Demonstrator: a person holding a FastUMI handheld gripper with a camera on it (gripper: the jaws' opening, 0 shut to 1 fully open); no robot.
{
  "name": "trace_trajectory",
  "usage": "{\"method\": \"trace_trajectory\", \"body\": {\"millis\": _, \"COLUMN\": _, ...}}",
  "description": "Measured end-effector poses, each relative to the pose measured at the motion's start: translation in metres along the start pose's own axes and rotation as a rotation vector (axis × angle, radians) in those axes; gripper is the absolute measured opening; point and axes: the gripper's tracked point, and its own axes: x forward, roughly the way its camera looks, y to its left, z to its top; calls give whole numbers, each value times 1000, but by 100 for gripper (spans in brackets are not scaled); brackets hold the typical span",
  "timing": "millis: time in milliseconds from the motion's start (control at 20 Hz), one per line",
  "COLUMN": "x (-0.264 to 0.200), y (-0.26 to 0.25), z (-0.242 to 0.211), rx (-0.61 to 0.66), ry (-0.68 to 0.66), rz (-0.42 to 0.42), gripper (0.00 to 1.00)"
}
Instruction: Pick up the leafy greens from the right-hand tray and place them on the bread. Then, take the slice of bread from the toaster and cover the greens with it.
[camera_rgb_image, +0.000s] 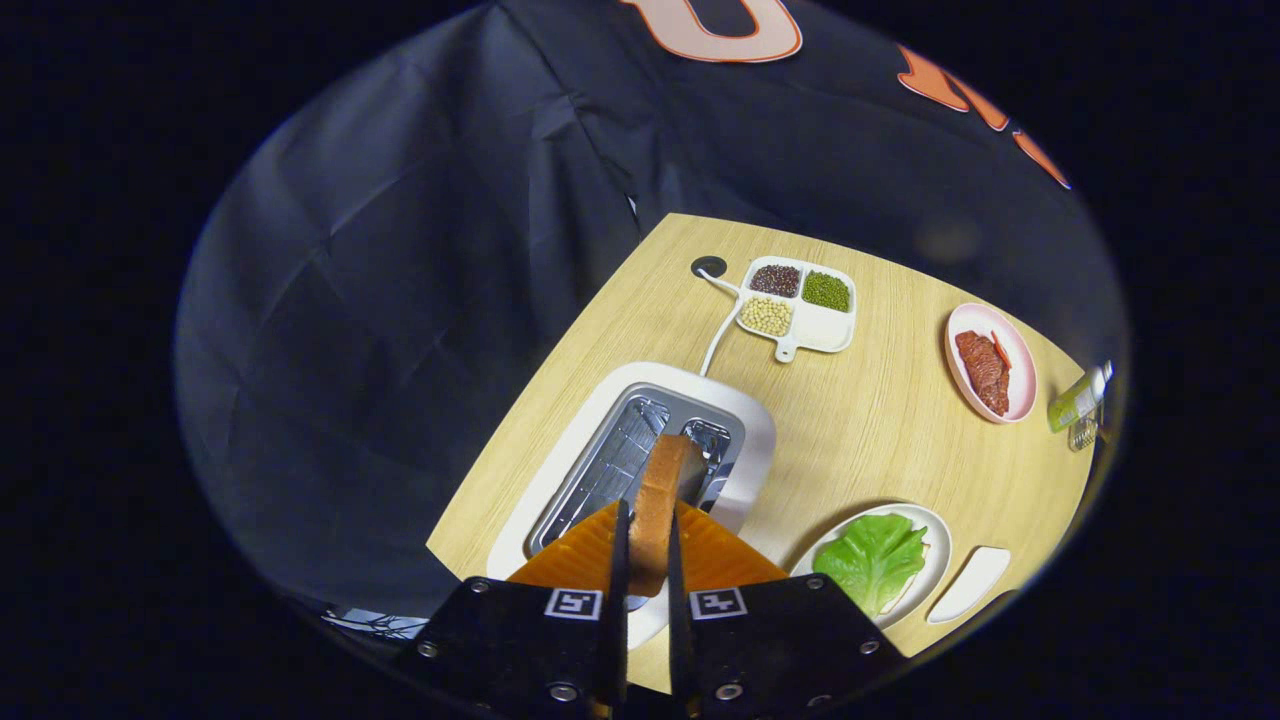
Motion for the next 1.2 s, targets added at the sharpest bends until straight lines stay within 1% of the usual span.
{"method": "trace_trajectory", "body": {"millis": 150, "x": -18, "y": -3, "z": 6, "rx": 8, "ry": -50, "rz": 23, "gripper": 14}}
{"method": "trace_trajectory", "body": {"millis": 500, "x": -62, "y": -3, "z": 11, "rx": 23, "ry": -162, "rz": 107, "gripper": 14}}
{"method": "trace_trajectory", "body": {"millis": 550, "x": -75, "y": -2, "z": 7, "rx": 21, "ry": -173, "rz": 119, "gripper": 14}}
{"method": "trace_trajectory", "body": {"millis": 700, "x": -98, "y": -6, "z": 4, "rx": 10, "ry": -212, "rz": 142, "gripper": 14}}
{"method": "trace_trajectory", "body": {"millis": 800, "x": -109, "y": -15, "z": 0, "rx": 7, "ry": -240, "rz": 143, "gripper": 14}}
{"method": "trace_trajectory", "body": {"millis": 1050, "x": -119, "y": -46, "z": -19, "rx": 20, "ry": -256, "rz": 139, "gripper": 14}}
{"method": "trace_trajectory", "body": {"millis": 1200, "x": -116, "y": -66, "z": -29, "rx": 60, "ry": -254, "rz": 147, "gripper": 14}}
